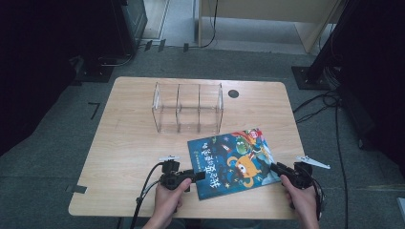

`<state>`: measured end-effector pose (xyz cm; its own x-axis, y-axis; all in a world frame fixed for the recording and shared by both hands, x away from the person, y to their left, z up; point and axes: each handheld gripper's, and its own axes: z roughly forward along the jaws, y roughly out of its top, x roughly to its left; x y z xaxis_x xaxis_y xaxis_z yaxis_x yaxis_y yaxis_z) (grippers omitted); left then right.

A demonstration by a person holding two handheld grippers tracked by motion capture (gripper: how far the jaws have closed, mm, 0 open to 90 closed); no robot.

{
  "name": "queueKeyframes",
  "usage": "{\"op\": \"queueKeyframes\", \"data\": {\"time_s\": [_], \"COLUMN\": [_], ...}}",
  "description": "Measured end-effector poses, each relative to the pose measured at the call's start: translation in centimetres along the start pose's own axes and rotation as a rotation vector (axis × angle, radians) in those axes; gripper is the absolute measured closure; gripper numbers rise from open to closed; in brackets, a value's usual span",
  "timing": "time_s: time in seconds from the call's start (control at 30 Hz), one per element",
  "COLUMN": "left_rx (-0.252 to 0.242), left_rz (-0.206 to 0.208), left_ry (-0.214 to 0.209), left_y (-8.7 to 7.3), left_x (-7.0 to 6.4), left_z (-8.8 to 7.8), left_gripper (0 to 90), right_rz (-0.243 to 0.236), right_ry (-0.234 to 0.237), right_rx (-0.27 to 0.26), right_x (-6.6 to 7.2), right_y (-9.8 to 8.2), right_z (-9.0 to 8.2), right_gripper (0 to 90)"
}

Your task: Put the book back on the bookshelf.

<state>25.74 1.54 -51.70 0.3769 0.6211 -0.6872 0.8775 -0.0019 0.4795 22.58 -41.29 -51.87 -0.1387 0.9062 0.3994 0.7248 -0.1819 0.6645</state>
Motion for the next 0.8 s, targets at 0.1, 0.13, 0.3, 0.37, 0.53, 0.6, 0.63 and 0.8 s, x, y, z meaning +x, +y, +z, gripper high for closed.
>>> {"op": "queueKeyframes", "data": {"time_s": [0.1, 0.13, 0.3, 0.37, 0.53, 0.6, 0.63, 0.8], "left_rx": [-0.002, -0.006, -0.028, -0.033, -0.033, -0.039, -0.041, -0.064], "left_rz": [0.004, 0.012, 0.016, 0.014, 0.018, 0.020, 0.023, 0.029], "left_ry": [-0.002, 0.005, 0.031, 0.034, 0.037, 0.046, 0.055, 0.098], "left_y": [0.1, 0.1, 0.2, 0.3, 0.3, 0.3, 0.3, 0.2], "left_x": [0.2, 0.1, 0.0, 0.0, 0.0, 0.0, 0.0, 0.3], "left_z": [0.0, 0.0, 0.2, 0.3, 0.3, 0.2, 0.1, -0.6], "left_gripper": [34.6, 34.8, 34.5, 34.7, 34.2, 34.2, 34.1, 32.0], "right_rz": [0.015, 0.028, 0.089, 0.124, 0.118, 0.105, 0.110, 0.104], "right_ry": [0.019, 0.017, 0.035, 0.056, 0.061, 0.052, 0.054, 0.110], "right_rx": [-0.015, -0.030, -0.079, -0.100, -0.103, -0.092, -0.089, -0.011], "right_x": [-0.1, -0.2, -0.9, -1.1, -0.5, -0.4, -0.4, -0.2], "right_y": [0.1, 0.2, 1.2, 1.8, 2.3, 2.2, 2.0, 1.0], "right_z": [0.0, 0.2, 1.9, 2.5, 3.5, 3.3, 3.1, 1.8], "right_gripper": [64.9, 65.0, 63.9, 63.1, 63.4, 65.9, 67.5, 70.5]}}
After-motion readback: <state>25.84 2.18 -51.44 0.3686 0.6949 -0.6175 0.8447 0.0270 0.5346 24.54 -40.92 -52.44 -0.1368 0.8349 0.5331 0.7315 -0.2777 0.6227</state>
